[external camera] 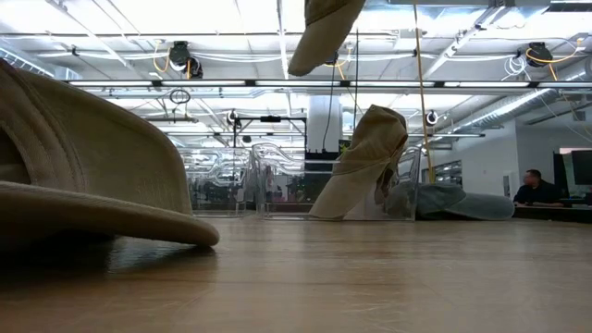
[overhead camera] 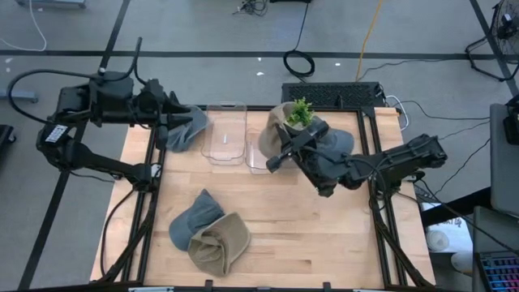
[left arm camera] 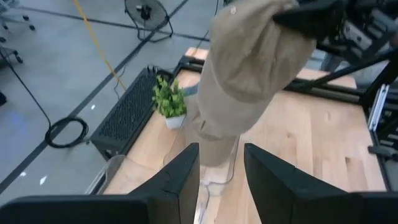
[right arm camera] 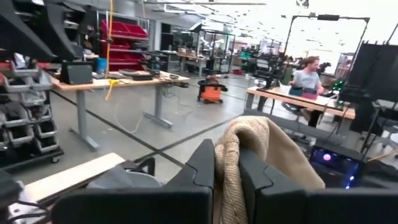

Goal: Pick & Place hat
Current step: Put the top brown cap into the right transparent bin

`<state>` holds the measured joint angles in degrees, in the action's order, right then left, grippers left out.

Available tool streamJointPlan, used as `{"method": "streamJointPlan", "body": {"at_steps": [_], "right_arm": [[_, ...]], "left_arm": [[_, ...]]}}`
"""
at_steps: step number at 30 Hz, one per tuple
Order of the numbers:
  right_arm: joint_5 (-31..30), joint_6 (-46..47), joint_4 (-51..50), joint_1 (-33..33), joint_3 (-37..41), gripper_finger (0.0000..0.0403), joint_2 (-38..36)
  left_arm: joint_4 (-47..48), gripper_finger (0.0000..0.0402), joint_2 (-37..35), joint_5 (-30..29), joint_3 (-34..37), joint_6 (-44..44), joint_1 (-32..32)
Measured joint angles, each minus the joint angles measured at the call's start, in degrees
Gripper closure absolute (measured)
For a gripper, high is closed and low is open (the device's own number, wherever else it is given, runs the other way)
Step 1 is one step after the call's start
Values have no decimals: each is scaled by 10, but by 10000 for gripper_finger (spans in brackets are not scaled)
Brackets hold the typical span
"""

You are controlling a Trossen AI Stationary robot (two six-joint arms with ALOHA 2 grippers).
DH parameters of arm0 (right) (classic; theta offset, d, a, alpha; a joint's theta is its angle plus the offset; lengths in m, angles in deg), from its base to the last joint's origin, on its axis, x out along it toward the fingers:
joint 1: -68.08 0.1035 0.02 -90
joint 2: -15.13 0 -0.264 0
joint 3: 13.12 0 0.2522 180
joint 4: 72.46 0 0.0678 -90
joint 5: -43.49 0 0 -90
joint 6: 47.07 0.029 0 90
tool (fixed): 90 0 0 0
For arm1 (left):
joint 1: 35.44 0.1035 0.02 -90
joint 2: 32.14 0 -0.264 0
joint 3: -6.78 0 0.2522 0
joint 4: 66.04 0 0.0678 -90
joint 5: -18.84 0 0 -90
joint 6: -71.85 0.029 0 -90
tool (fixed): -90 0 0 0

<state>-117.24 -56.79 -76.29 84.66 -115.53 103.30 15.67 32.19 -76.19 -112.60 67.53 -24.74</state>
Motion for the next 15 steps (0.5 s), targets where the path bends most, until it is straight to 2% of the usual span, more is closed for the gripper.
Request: {"method": "streamJointPlan", "body": {"at_steps": [5, 11, 15], "right_arm": [[10, 45, -64, -27, 0, 393, -1], [89, 145, -163, -66, 0, 393, -1], [110, 197, -222, -89, 0, 393, 0]], "left_arm": [[5, 270, 0, 0, 0, 1, 0], [5, 270, 0, 0, 0, 1, 0], [5, 270, 0, 0, 0, 1, 0]]}}
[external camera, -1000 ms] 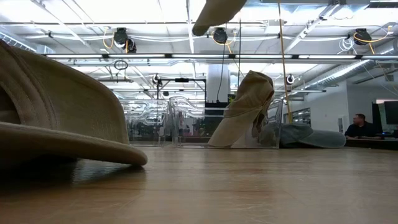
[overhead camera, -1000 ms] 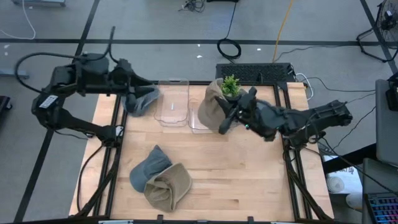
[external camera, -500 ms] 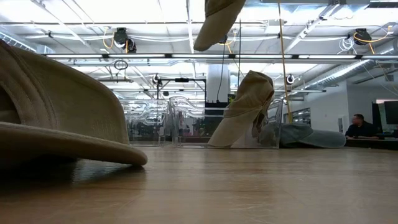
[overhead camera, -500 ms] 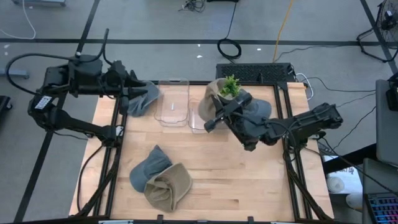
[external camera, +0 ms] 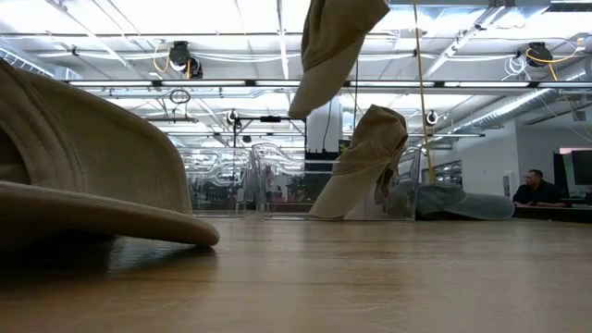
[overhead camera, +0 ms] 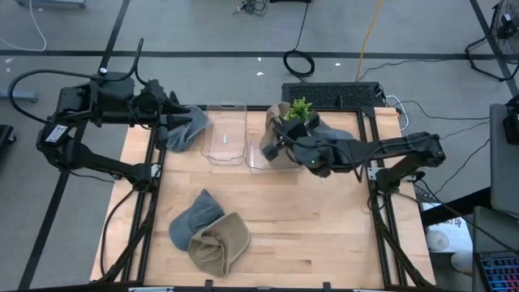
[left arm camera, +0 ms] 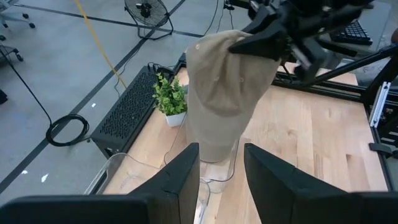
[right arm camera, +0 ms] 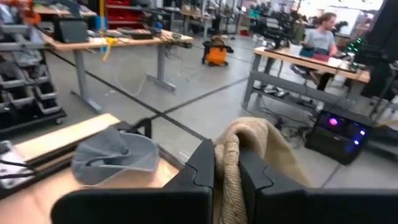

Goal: Pick & Place hat
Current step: Put the top brown cap into the right transparent bin

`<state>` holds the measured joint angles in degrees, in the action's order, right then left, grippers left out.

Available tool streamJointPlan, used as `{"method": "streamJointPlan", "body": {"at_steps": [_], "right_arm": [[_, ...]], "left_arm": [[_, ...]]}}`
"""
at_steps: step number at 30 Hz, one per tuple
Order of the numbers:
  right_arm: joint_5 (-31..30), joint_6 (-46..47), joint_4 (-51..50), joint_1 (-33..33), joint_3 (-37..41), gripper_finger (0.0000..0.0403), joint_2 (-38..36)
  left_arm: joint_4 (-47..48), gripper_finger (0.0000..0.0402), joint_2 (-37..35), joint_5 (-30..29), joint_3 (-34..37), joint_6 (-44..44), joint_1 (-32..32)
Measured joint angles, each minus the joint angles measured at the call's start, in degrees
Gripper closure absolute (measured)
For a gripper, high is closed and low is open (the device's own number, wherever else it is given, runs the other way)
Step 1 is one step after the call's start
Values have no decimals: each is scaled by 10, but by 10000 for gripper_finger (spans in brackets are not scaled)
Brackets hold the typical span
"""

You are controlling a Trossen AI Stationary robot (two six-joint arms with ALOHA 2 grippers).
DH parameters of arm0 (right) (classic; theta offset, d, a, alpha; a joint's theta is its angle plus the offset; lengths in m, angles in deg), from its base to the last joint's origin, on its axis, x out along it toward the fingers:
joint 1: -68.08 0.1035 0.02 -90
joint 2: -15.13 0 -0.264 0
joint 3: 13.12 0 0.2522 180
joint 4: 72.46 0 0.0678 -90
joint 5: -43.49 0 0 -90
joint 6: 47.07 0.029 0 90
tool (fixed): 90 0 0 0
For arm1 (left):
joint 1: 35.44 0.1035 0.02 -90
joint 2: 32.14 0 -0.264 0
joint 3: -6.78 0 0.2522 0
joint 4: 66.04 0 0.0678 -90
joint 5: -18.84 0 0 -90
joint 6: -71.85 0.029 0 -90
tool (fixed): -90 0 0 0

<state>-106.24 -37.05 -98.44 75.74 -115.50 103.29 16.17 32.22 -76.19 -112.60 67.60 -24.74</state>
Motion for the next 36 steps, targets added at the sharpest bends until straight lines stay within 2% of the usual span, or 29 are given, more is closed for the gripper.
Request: {"method": "streamJointPlan", "body": {"at_steps": [7, 16, 22, 28, 36], "right_arm": [[43, 42, -44, -36, 0, 393, 20], [45, 75, -67, -56, 0, 393, 80], [44, 104, -75, -65, -1, 393, 95], [64, 191, -170, -73, 1, 393, 96], [102, 271, -172, -73, 74, 393, 97]], "left_arm": [[0, 270, 0, 0, 0, 0, 0], [0, 270, 1, -6, 0, -1, 0], [0, 270, 1, -6, 0, -1, 0], [0, 270, 1, -6, 0, 1, 0], [0, 270, 1, -6, 0, 10, 0]]}}
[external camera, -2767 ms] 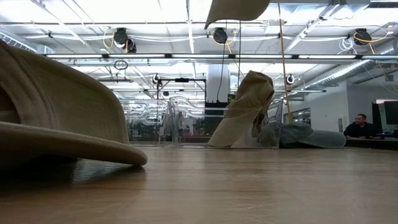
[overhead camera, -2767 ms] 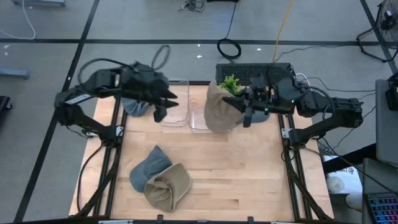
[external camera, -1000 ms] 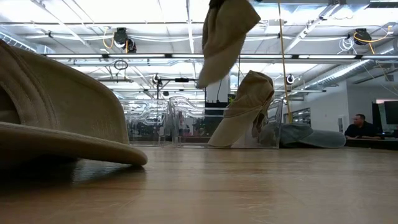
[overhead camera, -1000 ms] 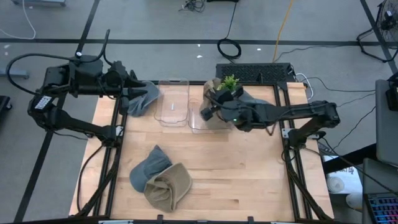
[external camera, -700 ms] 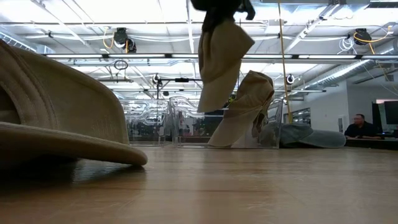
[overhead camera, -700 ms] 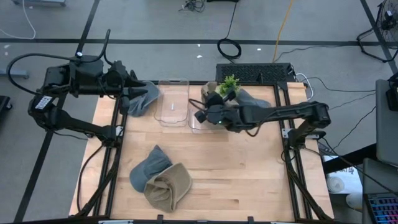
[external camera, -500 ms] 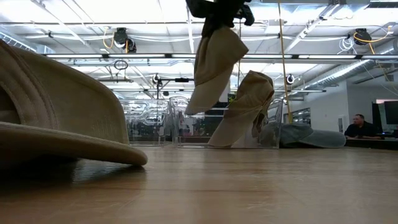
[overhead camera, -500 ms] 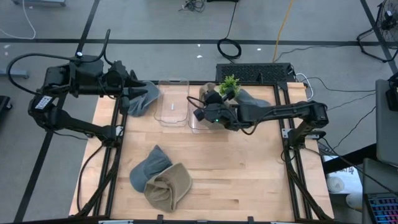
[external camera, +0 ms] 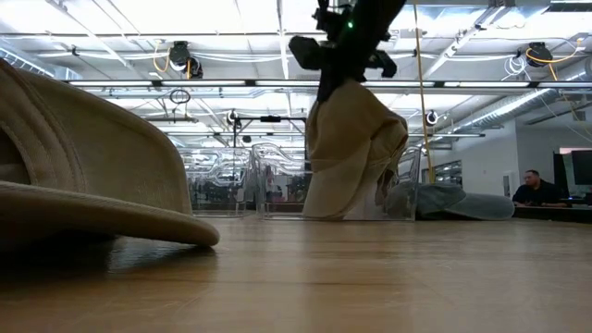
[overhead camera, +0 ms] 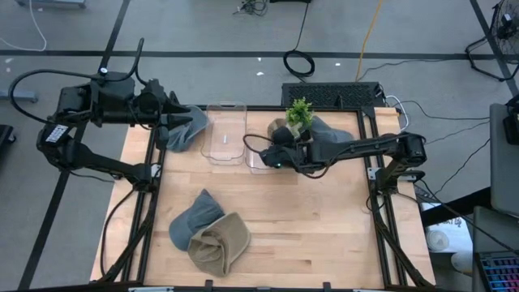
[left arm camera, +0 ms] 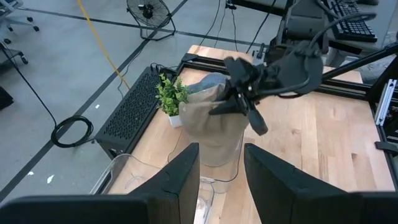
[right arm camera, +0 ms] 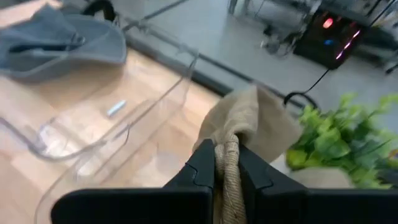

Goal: Pick & Place hat
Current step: Put the top brown cap into the right transparent bin, then put the brown cap into the right transparent bin

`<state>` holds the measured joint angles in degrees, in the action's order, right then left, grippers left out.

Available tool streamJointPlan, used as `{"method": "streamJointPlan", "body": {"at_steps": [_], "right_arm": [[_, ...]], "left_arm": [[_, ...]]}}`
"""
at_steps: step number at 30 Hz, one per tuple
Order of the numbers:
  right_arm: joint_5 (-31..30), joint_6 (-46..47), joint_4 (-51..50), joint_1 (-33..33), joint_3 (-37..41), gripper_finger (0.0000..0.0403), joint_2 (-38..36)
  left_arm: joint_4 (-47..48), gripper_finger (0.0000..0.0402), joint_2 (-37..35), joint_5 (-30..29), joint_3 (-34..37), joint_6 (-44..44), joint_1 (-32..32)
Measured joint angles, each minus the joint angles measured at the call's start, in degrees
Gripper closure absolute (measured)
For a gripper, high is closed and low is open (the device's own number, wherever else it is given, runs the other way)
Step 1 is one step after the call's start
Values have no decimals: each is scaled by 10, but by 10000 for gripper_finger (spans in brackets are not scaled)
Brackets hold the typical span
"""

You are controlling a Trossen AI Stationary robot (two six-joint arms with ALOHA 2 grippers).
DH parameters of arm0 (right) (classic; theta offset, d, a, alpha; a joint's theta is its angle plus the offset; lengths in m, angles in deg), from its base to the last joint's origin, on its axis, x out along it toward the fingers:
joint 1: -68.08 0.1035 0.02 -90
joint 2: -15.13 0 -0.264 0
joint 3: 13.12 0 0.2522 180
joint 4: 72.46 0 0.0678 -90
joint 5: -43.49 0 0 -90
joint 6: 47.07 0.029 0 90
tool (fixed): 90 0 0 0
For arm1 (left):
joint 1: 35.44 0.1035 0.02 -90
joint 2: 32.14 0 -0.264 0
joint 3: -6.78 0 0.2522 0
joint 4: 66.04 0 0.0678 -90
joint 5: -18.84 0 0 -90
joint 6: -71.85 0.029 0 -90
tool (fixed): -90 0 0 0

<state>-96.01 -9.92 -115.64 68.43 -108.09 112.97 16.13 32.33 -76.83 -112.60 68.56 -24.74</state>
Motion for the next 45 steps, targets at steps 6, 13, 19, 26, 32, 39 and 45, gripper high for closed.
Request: {"method": "streamJointPlan", "body": {"at_steps": [6, 13, 19, 26, 32, 39, 45], "right_arm": [[4, 12, 14, -3, 19, 393, 0], [2, 22, -16, -16, 20, 343, 0], [5, 8, -34, -12, 21, 286, -19], [3, -4, -57, -7, 21, 208, -72], [6, -69, -22, -4, 21, 163, -118], [13, -217, 109, 16, 20, 137, -150], [86, -344, 245, 43, 20, 123, -161]], "left_arm": [[0, 270, 0, 0, 0, 0, 0], [0, 270, 0, 0, 0, -2, 0], [0, 270, 0, 1, 0, -14, 0], [0, 270, 0, 1, 0, -14, 0], [-8, 270, 0, -2, 0, -14, 0], [-21, 270, 0, -2, 0, -18, 0], [-22, 269, 0, -4, 0, -72, 0]]}}
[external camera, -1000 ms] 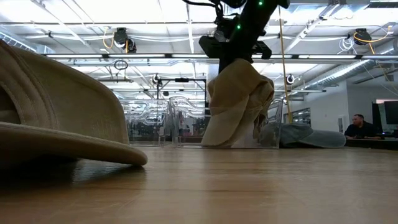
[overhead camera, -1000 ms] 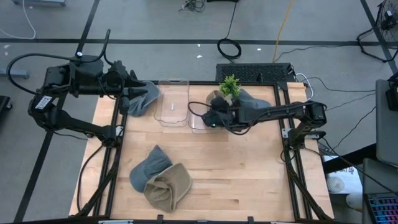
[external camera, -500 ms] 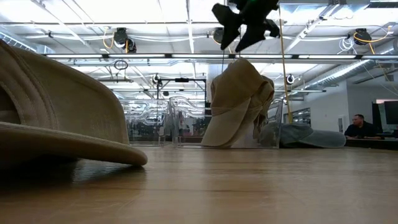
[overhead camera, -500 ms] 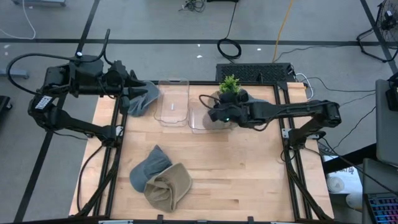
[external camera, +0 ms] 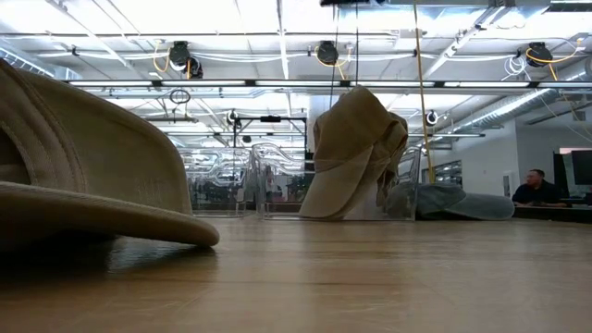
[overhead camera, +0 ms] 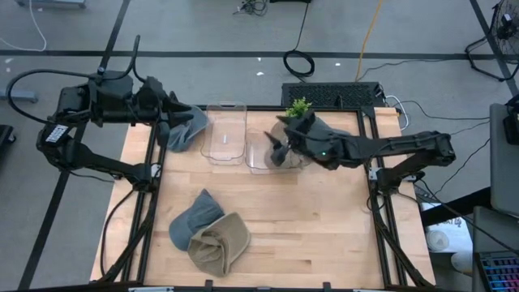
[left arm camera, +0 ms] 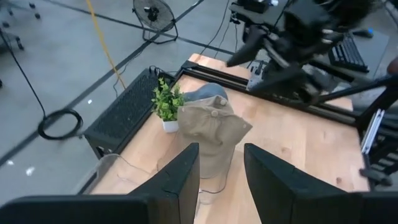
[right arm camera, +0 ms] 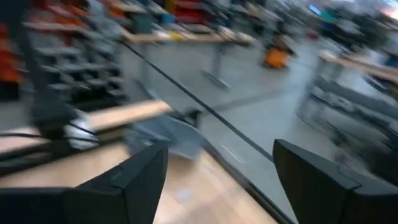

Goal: Pick & Place hat
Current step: Put the brown cap into the right transparent bin

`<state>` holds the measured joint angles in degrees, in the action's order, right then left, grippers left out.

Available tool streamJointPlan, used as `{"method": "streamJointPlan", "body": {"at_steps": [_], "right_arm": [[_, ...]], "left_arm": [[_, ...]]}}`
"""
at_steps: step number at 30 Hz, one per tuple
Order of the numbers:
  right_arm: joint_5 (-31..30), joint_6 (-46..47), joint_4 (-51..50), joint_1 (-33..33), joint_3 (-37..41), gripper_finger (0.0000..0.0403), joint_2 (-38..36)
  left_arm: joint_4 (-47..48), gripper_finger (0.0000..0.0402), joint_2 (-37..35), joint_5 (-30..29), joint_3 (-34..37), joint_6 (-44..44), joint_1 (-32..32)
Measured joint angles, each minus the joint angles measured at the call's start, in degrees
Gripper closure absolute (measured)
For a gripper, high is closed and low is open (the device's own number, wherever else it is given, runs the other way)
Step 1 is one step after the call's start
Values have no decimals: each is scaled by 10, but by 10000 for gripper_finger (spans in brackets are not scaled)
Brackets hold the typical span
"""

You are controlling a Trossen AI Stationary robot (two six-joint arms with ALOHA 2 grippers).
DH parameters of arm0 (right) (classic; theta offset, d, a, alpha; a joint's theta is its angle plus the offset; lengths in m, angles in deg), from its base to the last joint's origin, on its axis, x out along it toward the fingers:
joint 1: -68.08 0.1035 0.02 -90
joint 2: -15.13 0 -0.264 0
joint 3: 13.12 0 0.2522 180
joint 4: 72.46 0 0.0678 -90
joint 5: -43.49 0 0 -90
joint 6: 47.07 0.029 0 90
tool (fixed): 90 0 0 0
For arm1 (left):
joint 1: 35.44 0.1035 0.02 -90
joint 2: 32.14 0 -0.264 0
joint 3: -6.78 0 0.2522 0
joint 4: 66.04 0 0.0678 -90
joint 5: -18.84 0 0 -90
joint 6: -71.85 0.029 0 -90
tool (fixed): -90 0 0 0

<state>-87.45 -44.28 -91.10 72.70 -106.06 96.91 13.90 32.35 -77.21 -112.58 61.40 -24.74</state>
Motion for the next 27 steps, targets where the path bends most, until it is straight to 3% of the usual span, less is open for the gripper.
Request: {"method": "streamJointPlan", "body": {"at_steps": [5, 12, 17, 27], "right_arm": [[78, -53, 79, 24, 0, 112, 0], [78, -81, 77, 40, 0, 108, -7], [80, -101, 61, 45, 0, 108, -16], [81, -149, 22, 49, 0, 108, -53]], "left_arm": [[0, 242, 0, 5, 0, -63, 0], [3, 152, 2, 95, 0, -125, 0], [43, 101, 15, 137, 0, -261, -2], [133, 82, 59, 142, 0, -443, -43]]}}
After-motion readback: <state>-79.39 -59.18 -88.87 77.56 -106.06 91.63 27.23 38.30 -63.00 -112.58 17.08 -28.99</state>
